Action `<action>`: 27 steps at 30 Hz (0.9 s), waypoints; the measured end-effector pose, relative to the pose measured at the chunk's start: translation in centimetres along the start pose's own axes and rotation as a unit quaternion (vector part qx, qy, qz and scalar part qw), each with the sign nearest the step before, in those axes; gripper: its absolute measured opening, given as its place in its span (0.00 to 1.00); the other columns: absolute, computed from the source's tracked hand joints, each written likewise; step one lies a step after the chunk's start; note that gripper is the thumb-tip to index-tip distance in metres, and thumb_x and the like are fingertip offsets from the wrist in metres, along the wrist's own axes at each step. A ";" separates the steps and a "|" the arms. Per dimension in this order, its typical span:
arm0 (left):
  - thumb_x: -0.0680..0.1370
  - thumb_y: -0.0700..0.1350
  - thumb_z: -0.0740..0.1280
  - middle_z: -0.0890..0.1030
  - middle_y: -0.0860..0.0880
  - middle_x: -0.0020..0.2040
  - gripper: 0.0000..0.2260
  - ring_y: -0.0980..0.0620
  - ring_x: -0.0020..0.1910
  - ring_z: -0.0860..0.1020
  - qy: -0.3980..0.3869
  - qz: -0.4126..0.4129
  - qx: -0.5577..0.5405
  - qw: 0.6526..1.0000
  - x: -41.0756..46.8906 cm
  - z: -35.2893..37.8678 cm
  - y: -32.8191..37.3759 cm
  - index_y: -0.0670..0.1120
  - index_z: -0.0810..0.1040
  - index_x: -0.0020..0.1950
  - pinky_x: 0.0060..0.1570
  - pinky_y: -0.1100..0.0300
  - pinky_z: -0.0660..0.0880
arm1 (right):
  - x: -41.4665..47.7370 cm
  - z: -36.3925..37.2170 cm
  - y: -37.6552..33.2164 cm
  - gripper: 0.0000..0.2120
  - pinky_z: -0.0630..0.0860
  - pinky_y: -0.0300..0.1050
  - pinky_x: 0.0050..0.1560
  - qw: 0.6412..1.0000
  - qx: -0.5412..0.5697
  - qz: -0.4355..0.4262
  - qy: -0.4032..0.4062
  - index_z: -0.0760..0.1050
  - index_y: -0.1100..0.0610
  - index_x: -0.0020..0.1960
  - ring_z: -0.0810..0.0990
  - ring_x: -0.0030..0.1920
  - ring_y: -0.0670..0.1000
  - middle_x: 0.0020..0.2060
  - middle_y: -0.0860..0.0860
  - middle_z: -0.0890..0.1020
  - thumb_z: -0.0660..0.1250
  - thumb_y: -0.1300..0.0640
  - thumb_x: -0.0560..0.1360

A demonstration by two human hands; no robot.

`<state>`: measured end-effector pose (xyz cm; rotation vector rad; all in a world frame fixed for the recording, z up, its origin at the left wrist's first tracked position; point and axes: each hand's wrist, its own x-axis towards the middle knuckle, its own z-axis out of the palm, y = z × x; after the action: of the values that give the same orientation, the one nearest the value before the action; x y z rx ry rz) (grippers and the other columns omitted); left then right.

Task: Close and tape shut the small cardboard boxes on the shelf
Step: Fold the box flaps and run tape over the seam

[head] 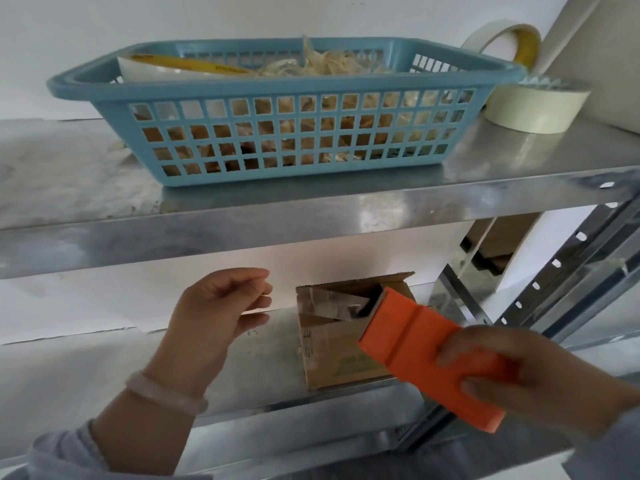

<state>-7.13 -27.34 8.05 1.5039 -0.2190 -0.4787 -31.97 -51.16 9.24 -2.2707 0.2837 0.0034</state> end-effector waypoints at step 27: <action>0.75 0.43 0.73 0.84 0.62 0.38 0.10 0.63 0.39 0.82 0.017 0.339 0.320 0.885 -4.7 1.1 3.9 0.58 0.82 0.51 0.44 0.74 0.75 | 1.1 3.2 -1.9 0.33 0.79 0.32 0.47 0.993 -0.106 0.040 -0.038 0.50 0.16 0.61 0.81 0.46 0.35 0.54 0.31 0.75 0.68 0.45 0.76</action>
<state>-11.11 -26.31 12.71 1.9325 -0.9085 0.2193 -30.26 -47.81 8.43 -2.4608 0.3483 0.1695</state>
